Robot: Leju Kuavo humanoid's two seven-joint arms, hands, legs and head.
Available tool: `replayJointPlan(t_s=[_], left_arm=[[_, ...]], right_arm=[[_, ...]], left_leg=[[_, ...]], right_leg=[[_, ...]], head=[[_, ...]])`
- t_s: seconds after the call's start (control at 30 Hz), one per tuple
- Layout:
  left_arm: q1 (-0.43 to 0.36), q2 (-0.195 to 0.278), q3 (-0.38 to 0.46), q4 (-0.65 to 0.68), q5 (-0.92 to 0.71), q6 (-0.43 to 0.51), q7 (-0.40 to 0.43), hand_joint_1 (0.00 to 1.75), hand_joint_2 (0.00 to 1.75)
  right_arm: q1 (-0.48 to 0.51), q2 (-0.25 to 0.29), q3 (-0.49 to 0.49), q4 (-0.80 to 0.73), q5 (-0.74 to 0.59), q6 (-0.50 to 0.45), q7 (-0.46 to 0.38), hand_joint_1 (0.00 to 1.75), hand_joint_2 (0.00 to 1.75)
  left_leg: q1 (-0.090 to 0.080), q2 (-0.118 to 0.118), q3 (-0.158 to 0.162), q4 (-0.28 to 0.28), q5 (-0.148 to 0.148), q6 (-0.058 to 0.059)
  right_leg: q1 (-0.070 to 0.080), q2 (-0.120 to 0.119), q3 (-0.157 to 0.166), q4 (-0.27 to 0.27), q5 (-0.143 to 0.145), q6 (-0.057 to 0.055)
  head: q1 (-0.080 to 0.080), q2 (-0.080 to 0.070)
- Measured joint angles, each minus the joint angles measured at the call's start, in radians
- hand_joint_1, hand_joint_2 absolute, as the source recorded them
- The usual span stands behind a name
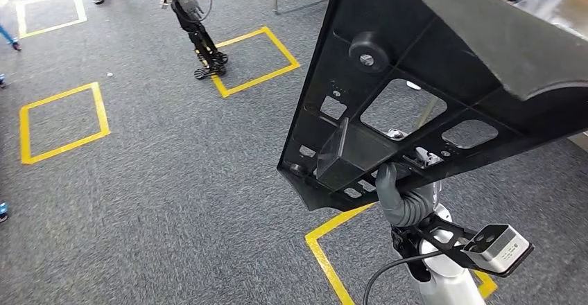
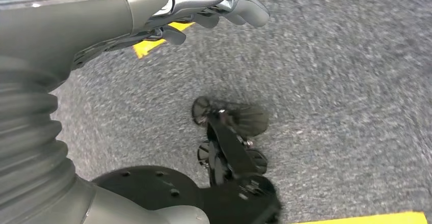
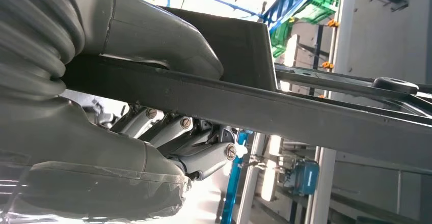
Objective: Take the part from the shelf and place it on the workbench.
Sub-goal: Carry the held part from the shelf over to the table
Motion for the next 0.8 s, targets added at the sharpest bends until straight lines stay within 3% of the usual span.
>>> replayJointPlan(t_s=[0.07,0.1,0.17,0.23,0.3,0.37,0.4,0.43,0.5,0.57,0.6,0.67,0.73,0.8], left_arm=[[0.000,-0.001,0.003,0.000,0.000,0.000,0.000,0.00,1.75],[0.000,-0.001,0.003,0.000,-0.001,0.000,0.000,0.00,1.75],[-0.001,-0.003,0.004,0.000,-0.002,0.000,0.000,0.00,1.75],[-0.003,-0.005,0.004,0.000,-0.004,0.001,0.000,0.00,1.75],[-0.004,-0.005,0.005,0.000,-0.006,0.002,-0.001,0.00,1.75],[-0.003,-0.005,0.007,0.000,-0.007,0.004,-0.001,0.00,1.75],[-0.003,-0.005,0.008,0.000,-0.007,0.005,-0.001,0.00,1.75],[-0.004,-0.006,0.009,0.000,-0.007,0.006,-0.001,0.00,1.75],[-0.005,-0.008,0.010,0.000,-0.007,0.006,-0.002,0.00,1.75],[-0.005,-0.010,0.010,0.000,-0.008,0.006,-0.002,0.00,1.75],[-0.006,-0.011,0.010,0.000,-0.008,0.006,-0.003,0.00,1.75],[-0.007,-0.011,0.011,0.000,-0.008,0.006,-0.004,0.00,1.75],[-0.009,-0.012,0.011,0.000,-0.008,0.006,-0.006,0.00,1.75],[-0.008,-0.012,0.011,0.000,-0.009,0.005,-0.009,0.00,1.75]], right_arm=[[-0.004,0.000,0.000,0.005,-0.004,0.000,-0.002,1.75,1.75],[-0.004,0.000,0.000,0.007,-0.007,-0.001,-0.002,1.75,1.75],[-0.006,0.000,0.000,0.010,-0.016,-0.001,-0.002,1.75,1.75],[-0.016,-0.001,-0.001,0.013,-0.027,-0.001,0.001,1.75,1.75],[-0.031,-0.002,0.000,0.018,-0.037,0.000,0.006,1.75,1.75],[-0.039,-0.002,0.000,0.026,-0.043,0.001,0.012,1.75,1.75],[-0.040,-0.002,0.001,0.030,-0.045,0.002,0.014,1.75,1.75],[-0.040,-0.002,0.001,0.034,-0.046,0.002,0.015,1.75,1.75],[-0.044,-0.004,0.001,0.040,-0.046,0.004,0.016,1.75,1.75],[-0.051,-0.006,0.002,0.043,-0.048,0.006,0.016,1.75,1.75],[-0.054,-0.006,0.002,0.044,-0.050,0.007,0.015,1.75,1.75],[-0.055,-0.008,0.002,0.046,-0.055,0.011,0.014,1.75,1.75],[-0.056,-0.010,0.002,0.047,-0.059,0.015,0.014,1.75,1.75],[-0.057,-0.011,0.004,0.048,-0.061,0.016,0.013,1.75,1.75]], left_leg=[[0.004,-0.044,0.042,-0.098,0.033,0.004],[0.003,-0.055,0.047,-0.112,0.031,0.008],[0.001,-0.037,0.047,-0.118,0.035,0.018],[0.003,-0.013,0.050,-0.127,0.042,0.032],[0.001,0.012,0.051,-0.132,0.044,0.042],[-0.001,0.038,0.049,-0.132,0.043,0.044],[-0.002,0.050,0.049,-0.132,0.043,0.044],[-0.002,0.061,0.050,-0.132,0.042,0.043],[-0.003,0.080,0.053,-0.131,0.039,0.039],[-0.007,0.097,0.056,-0.128,0.034,0.030],[-0.009,0.104,0.058,-0.127,0.032,0.024],[-0.010,0.120,0.062,-0.129,0.029,0.012],[-0.006,0.102,0.058,-0.110,0.010,0.001],[-0.003,0.059,0.017,-0.013,-0.047,-0.005]], right_leg=[[-0.001,0.020,-0.008,0.009,-0.002,0.010],[-0.003,0.030,-0.013,0.011,-0.001,0.016],[-0.006,0.046,-0.020,0.011,0.003,0.029],[-0.006,0.016,-0.035,0.038,-0.016,0.039],[-0.005,-0.040,-0.086,0.146,-0.076,0.047],[-0.009,-0.059,-0.149,0.277,-0.128,0.055],[-0.011,-0.062,-0.161,0.303,-0.130,0.057],[-0.012,-0.065,-0.151,0.286,-0.112,0.059],[-0.012,-0.094,-0.078,0.150,-0.049,0.056],[-0.005,-0.128,-0.016,0.031,-0.012,0.045],[0.000,-0.135,-0.006,0.008,-0.009,0.039],[0.003,-0.115,-0.008,0.005,-0.009,0.026],[-0.001,-0.097,-0.005,-0.003,-0.003,0.014],[-0.004,-0.079,-0.002,-0.008,0.000,0.005]], head=[[0.001,0.000],[0.001,0.000],[0.000,0.000],[0.003,0.000],[0.007,0.000],[0.008,0.000],[0.008,0.000],[0.008,0.000],[0.008,0.000],[0.008,0.000],[0.008,0.000],[0.007,0.000],[0.005,0.000],[0.001,0.000]])
